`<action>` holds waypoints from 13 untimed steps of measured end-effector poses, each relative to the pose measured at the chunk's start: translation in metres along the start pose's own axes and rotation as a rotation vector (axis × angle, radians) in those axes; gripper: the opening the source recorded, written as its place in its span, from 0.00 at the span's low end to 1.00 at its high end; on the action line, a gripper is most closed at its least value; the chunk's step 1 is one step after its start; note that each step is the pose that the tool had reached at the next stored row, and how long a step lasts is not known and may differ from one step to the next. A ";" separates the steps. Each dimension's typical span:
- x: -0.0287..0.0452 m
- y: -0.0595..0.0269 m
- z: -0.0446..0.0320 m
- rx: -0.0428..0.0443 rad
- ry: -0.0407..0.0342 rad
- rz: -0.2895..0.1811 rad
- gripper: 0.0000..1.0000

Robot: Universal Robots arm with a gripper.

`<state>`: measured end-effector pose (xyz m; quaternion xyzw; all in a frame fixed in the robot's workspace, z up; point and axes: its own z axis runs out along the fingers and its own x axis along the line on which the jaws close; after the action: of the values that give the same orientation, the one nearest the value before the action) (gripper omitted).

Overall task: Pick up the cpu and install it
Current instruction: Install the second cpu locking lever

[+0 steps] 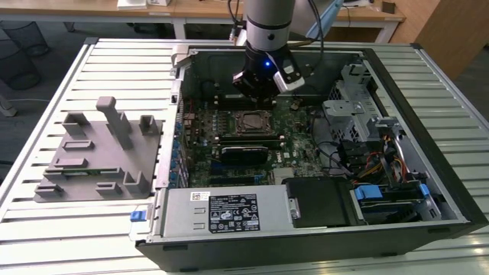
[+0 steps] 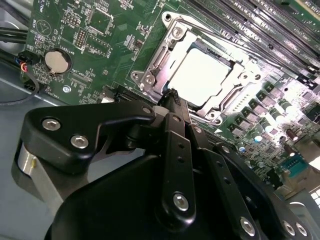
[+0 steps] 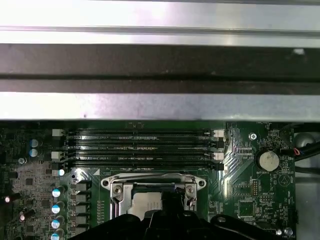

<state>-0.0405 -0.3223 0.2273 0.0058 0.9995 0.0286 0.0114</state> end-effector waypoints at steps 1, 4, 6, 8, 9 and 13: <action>0.0000 -0.0005 0.0000 0.0000 -0.0001 0.000 0.11; 0.0000 -0.0024 -0.0001 0.0000 0.0000 0.000 0.11; 0.0000 -0.0035 -0.0002 0.0000 0.0000 0.000 0.11; 0.0000 -0.0051 -0.0003 0.0001 0.0000 0.000 0.11; -0.0001 -0.0064 -0.0003 0.0000 0.0000 0.000 0.11; -0.0001 -0.0104 -0.0006 -0.0001 -0.0001 0.000 0.11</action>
<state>-0.0405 -0.3327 0.2273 0.0058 0.9995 0.0287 0.0115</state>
